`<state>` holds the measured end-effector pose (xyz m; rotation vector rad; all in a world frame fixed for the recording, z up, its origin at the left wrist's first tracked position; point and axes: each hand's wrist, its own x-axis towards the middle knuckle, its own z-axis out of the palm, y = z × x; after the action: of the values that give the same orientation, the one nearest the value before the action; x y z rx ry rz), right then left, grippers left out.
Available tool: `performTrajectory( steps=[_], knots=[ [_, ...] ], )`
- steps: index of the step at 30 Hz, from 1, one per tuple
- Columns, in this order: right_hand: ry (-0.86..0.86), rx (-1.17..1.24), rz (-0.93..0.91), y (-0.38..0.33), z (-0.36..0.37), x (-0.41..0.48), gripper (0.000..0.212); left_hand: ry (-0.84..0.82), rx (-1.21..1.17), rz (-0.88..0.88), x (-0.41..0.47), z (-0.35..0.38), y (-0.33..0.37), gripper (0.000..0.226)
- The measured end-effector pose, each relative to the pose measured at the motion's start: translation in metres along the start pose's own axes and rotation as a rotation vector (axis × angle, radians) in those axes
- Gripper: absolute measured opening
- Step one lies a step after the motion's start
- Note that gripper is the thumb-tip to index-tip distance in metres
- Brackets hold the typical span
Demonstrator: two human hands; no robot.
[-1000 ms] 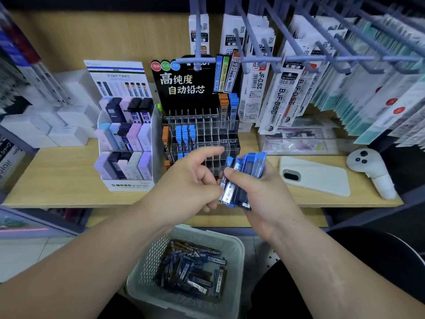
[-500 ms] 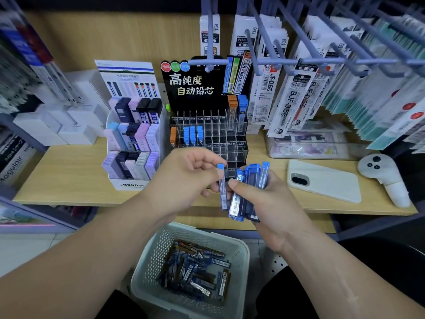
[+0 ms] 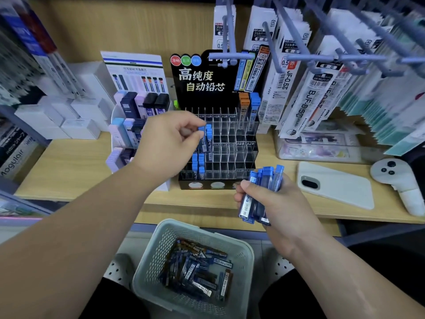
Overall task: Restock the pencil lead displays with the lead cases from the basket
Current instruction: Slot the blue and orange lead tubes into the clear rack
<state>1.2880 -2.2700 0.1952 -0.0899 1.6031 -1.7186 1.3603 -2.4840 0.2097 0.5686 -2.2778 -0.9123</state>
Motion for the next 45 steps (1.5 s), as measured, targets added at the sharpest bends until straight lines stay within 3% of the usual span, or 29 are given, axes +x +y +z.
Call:
performTrajectory(
  steps=[12, 17, 30, 33, 36, 39, 41, 45],
  knots=[
    [0.005, 0.027, 0.012, -0.003, -0.003, 0.002, 0.032, -0.019, 0.097, 0.091, 0.006, 0.014, 0.002, 0.015],
    [-0.007, 0.041, 0.01, -0.003, -0.002, 0.001, 0.031, -0.015, 0.236, 0.262, 0.007, 0.022, -0.005, 0.013],
    [-0.038, 0.113, 0.005, -0.008, -0.006, 0.0, 0.04, -0.026, 0.375, 0.236, 0.01, 0.021, 0.001, 0.024],
    [-0.041, 0.185, -0.027, -0.013, -0.005, -0.002, 0.033, -0.1, 0.241, 0.208, 0.001, 0.017, 0.028, 0.017],
    [0.023, 0.244, -0.089, -0.014, -0.005, 0.0, 0.027, -0.304, -0.117, -0.051, -0.021, 0.022, 0.053, 0.006],
    [0.06, 0.247, -0.118, -0.013, -0.006, 0.002, 0.031, -0.439, -0.302, -0.194, -0.04, 0.033, 0.06, 0.015],
    [0.001, 0.207, -0.112, -0.013, -0.006, 0.001, 0.029, -0.464, -0.319, -0.241, -0.045, 0.039, 0.061, 0.023],
    [-0.166, 0.154, -0.068, -0.015, -0.006, -0.004, 0.034, -0.438, -0.461, -0.343, -0.041, 0.042, 0.066, 0.019]
  ],
)
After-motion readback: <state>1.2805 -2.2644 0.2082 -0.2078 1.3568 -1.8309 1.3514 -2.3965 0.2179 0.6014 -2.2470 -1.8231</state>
